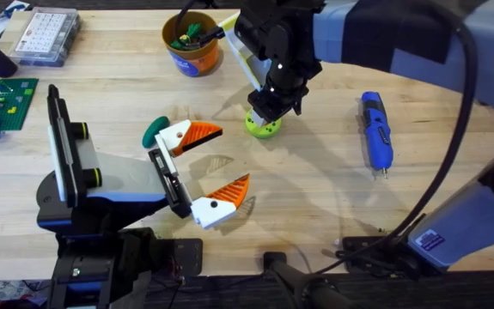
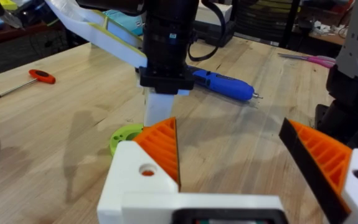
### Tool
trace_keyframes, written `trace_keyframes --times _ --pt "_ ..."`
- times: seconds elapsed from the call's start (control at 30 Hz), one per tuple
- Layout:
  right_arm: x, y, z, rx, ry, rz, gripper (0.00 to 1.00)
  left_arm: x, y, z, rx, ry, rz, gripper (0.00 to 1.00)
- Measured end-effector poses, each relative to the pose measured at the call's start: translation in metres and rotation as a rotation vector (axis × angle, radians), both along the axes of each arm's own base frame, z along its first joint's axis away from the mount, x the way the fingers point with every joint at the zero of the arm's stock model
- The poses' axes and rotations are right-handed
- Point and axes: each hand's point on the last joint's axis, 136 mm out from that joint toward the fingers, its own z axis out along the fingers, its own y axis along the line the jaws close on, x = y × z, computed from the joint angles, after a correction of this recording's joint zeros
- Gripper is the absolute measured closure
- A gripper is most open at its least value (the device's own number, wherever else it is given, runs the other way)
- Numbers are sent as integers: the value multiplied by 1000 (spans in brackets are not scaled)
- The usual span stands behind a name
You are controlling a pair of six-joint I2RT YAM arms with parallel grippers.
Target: Pick up the gripper from the table and insert it into the empty holder that is missing its gripper. Then pick up a screw, insert it into the mounting hole, and use the screwdriver to tighten it. Finally, clean up the table by picking up the vegetable and placing it into the bucket.
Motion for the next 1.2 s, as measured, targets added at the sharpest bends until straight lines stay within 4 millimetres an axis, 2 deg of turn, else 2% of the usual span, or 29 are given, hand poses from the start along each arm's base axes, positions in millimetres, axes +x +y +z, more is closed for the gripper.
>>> trace_keyframes --times 0.23,0.47,0.73,0.83,0.9,1.03,1.2 --pt "-2 -1 0 -4 7 -1 858 0 0 0 0 1 1 12" --pt "-11 -9 3 -28 37 -1 858 0 0 0 0 1 1 12" --pt "-12 -9 58 71 -83 -1 858 0 0 0 0 1 1 12" --pt "-13 -9 70 102 -112 0 858 0 0 0 0 1 1 12" --pt "-15 -9 69 110 -120 1 858 0 0 0 0 1 1 12" --pt "-11 0 55 157 -133 7 858 0 0 0 0 1 1 12" --pt "2 14 38 207 -171 12 858 0 0 0 0 1 1 12"
